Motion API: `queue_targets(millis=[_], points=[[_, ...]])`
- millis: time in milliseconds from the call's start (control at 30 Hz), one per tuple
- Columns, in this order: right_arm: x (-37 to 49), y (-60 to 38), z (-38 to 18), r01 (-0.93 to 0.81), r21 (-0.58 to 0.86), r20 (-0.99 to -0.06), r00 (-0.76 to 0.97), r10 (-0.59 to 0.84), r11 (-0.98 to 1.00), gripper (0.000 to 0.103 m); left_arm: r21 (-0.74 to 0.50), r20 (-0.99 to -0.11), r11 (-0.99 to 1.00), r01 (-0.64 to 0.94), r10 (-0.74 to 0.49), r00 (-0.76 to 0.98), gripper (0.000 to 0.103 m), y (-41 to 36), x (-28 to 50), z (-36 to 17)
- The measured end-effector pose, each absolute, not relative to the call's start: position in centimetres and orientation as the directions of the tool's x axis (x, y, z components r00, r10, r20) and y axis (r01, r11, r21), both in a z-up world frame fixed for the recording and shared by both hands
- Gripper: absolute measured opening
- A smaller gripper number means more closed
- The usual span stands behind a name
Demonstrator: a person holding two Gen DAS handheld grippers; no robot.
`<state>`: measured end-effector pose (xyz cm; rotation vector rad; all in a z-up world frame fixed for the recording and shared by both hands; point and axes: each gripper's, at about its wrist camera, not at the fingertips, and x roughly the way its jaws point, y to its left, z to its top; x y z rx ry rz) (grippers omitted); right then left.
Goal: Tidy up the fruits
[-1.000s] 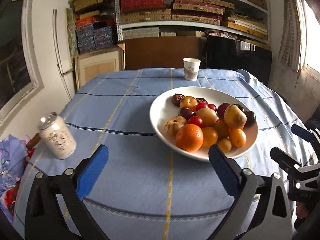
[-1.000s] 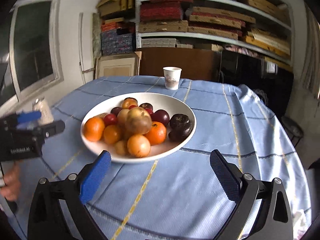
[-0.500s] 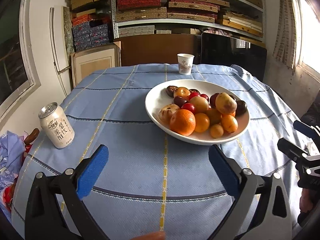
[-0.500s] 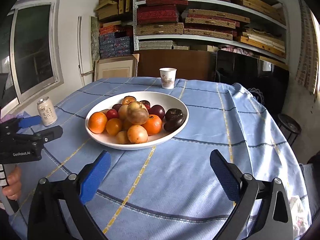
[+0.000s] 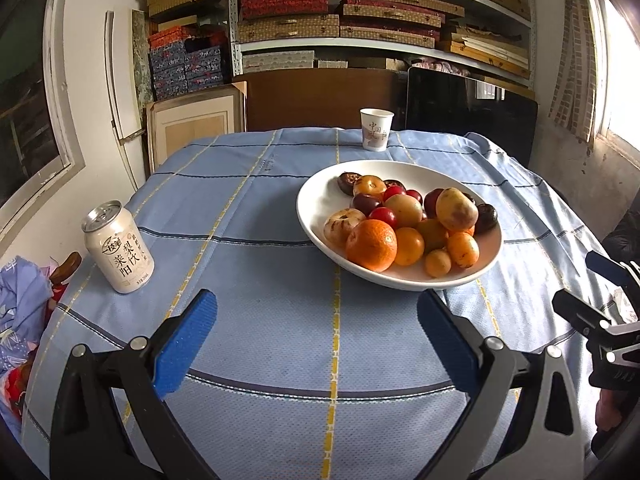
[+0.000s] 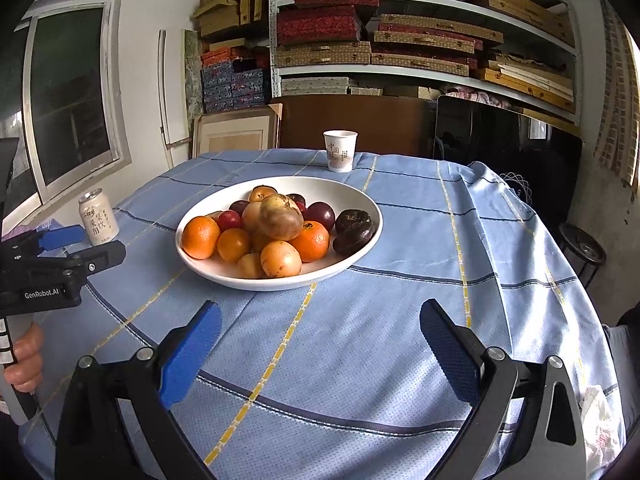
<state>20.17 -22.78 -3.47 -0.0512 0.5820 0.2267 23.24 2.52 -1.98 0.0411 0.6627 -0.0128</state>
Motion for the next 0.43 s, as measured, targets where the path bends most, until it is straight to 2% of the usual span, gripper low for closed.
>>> queue_targets(millis=[433], points=[[20.21, -22.32, -3.56, -0.235, 0.000, -0.551, 0.811, 0.196, 0.972, 0.100, 0.031, -0.611, 1.000, -0.004, 0.022, 0.791, 0.098, 3.40, 23.13, -1.71]])
